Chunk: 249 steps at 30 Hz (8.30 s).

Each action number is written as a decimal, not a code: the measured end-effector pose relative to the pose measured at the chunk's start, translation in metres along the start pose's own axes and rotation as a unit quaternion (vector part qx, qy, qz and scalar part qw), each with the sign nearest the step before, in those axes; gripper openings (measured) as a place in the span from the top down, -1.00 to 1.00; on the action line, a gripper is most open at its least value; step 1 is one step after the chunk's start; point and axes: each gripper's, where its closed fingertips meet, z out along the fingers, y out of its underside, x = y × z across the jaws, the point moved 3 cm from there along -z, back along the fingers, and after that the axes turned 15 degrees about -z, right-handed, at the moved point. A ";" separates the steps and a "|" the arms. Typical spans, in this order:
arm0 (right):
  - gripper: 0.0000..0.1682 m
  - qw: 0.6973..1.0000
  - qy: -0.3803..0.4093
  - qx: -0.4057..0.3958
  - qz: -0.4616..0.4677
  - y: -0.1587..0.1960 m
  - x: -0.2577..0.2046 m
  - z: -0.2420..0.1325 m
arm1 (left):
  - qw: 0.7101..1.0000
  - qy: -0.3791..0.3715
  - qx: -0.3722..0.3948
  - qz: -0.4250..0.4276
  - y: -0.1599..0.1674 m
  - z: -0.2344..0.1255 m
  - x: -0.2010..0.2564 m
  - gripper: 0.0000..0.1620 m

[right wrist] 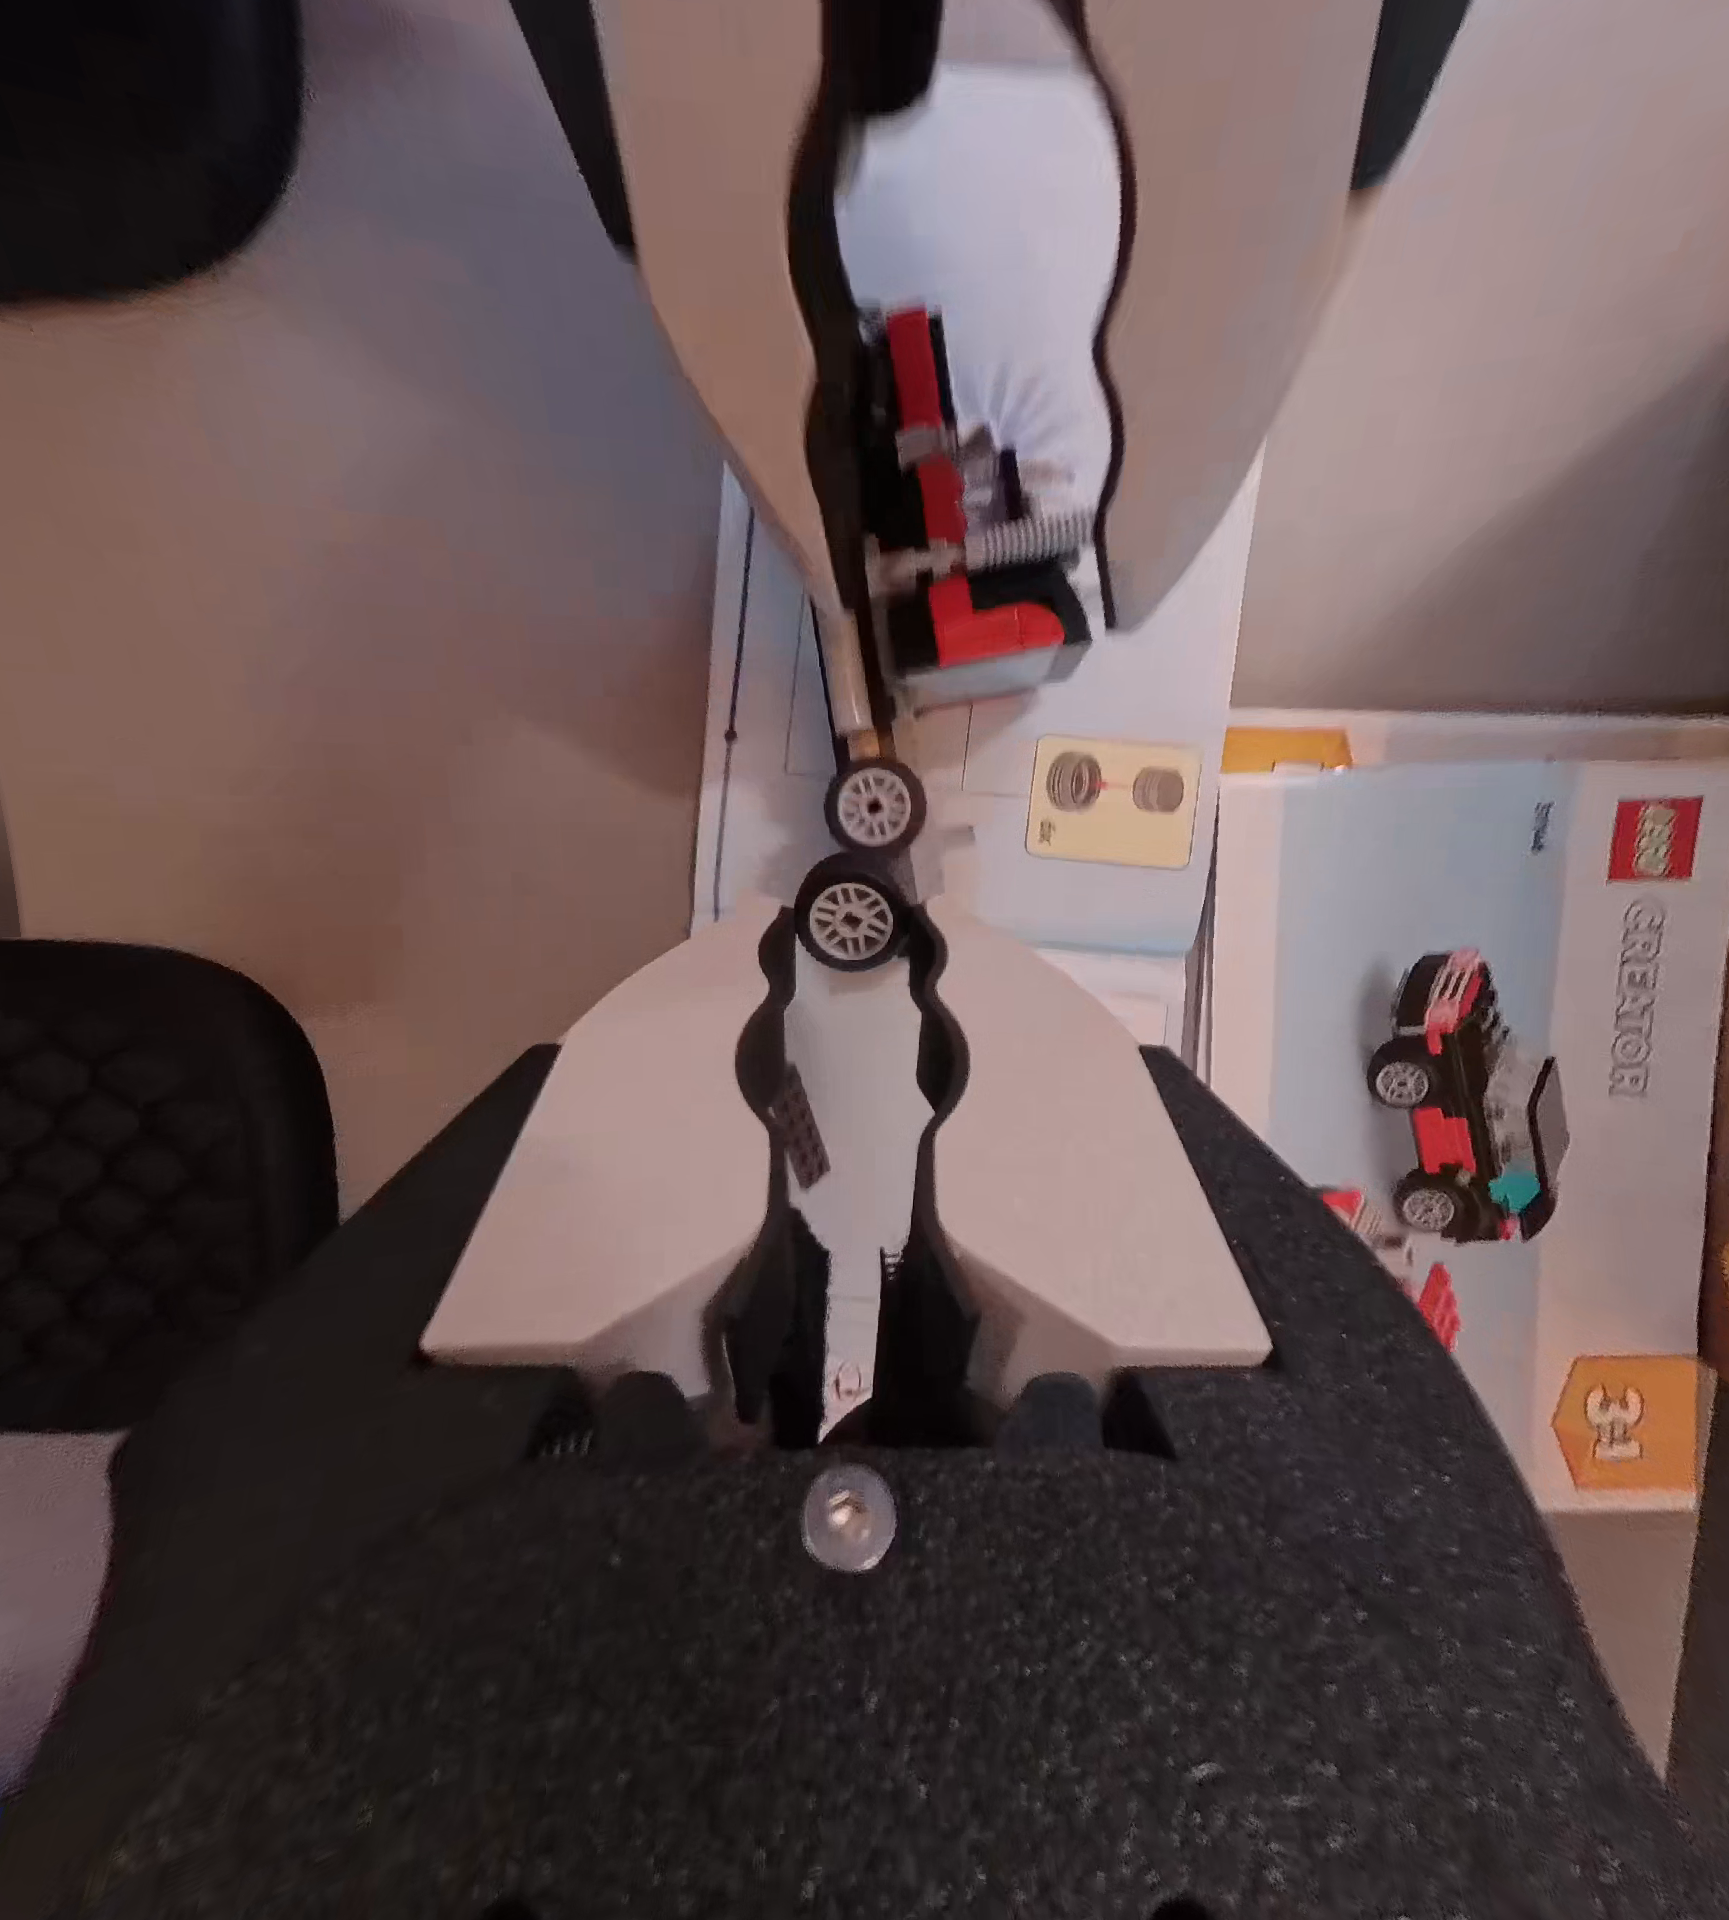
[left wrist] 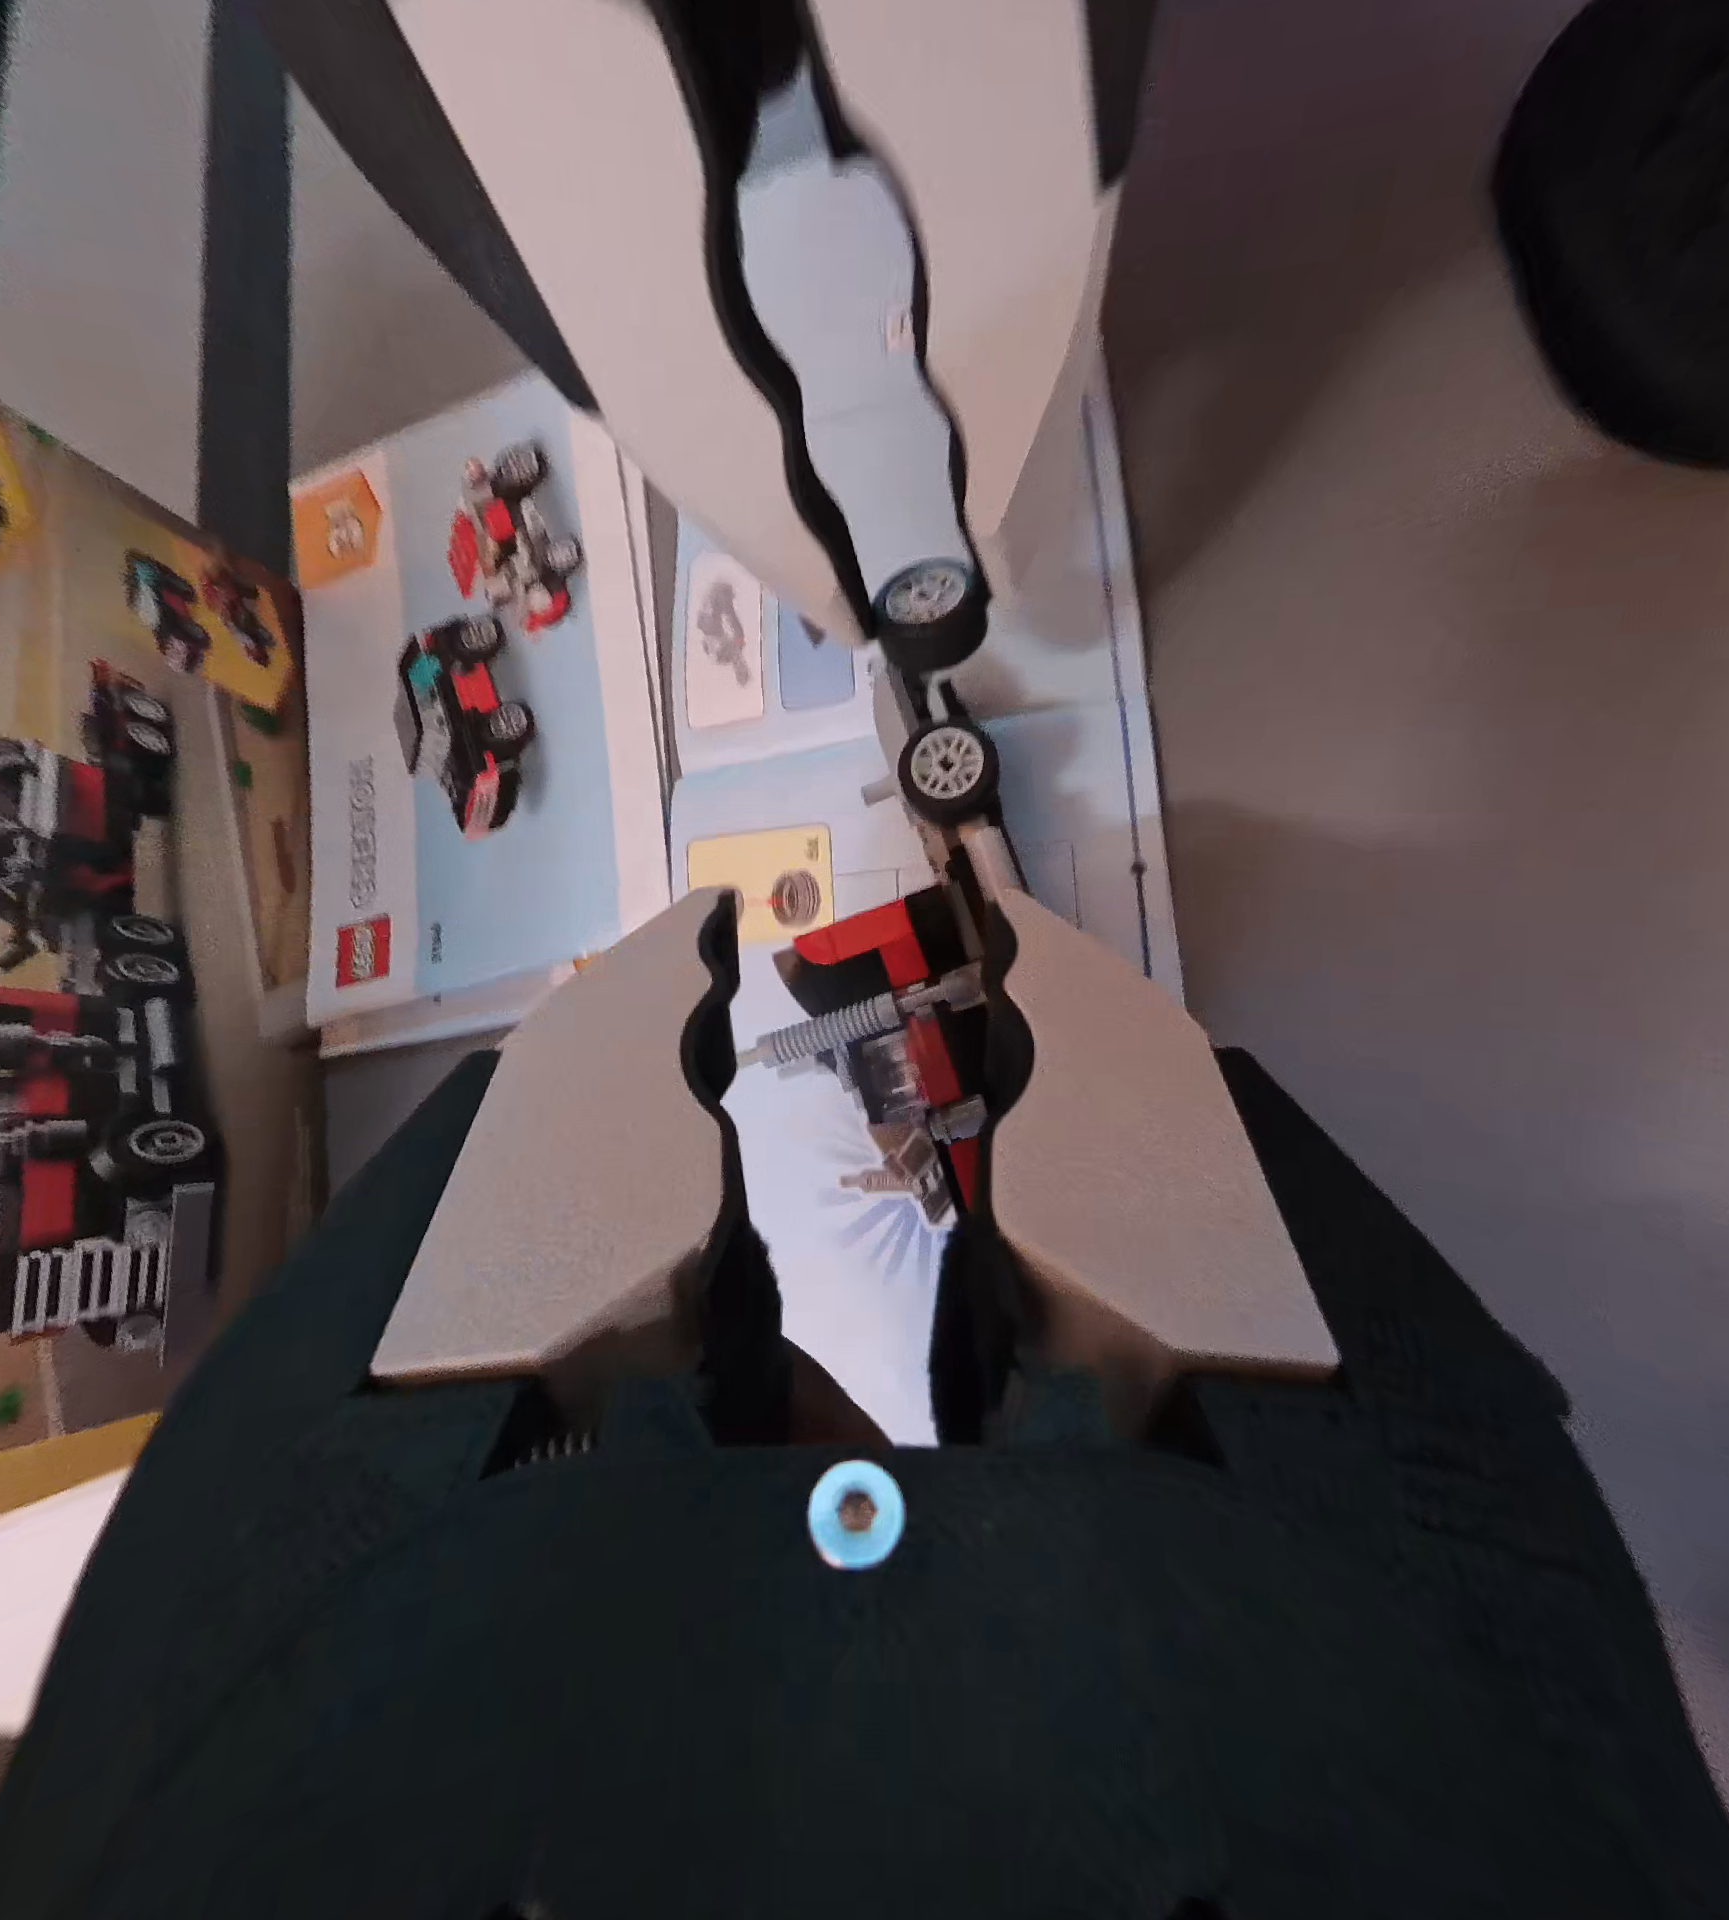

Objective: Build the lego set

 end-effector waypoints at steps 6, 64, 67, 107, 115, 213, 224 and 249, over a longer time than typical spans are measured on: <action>0.75 0.998 -0.022 -0.041 0.030 0.005 -0.001 0.006 | 0.995 0.032 0.094 0.027 -0.029 -0.023 0.013 0.47; 0.75 0.987 -0.022 -0.119 0.104 0.011 0.008 0.017 | 0.997 0.030 0.072 0.027 -0.008 -0.015 0.010 0.47; 0.75 0.985 -0.016 -0.141 0.099 0.009 0.006 0.017 | 0.996 0.032 0.073 0.026 -0.008 -0.015 0.010 0.47; 0.75 0.978 -0.013 -0.191 0.081 0.000 0.001 0.025 | 0.983 -0.034 0.167 0.062 -0.030 0.021 0.011 0.99; 0.75 0.983 0.003 -0.165 0.078 -0.003 0.005 0.016 | 0.984 -0.036 0.170 0.041 -0.024 0.011 0.004 0.99; 0.74 0.991 -0.036 -0.119 -0.047 -0.002 0.005 0.018 | 0.905 -0.050 0.398 -0.142 -0.013 -0.075 -0.049 0.70; 0.74 0.997 -0.063 -0.040 -0.010 0.001 0.008 0.023 | 0.955 0.083 0.280 -0.052 -0.013 -0.043 -0.002 0.58; 0.74 0.996 -0.088 -0.006 0.024 0.005 0.009 0.027 | 0.952 0.084 0.285 -0.068 -0.003 -0.048 -0.007 0.59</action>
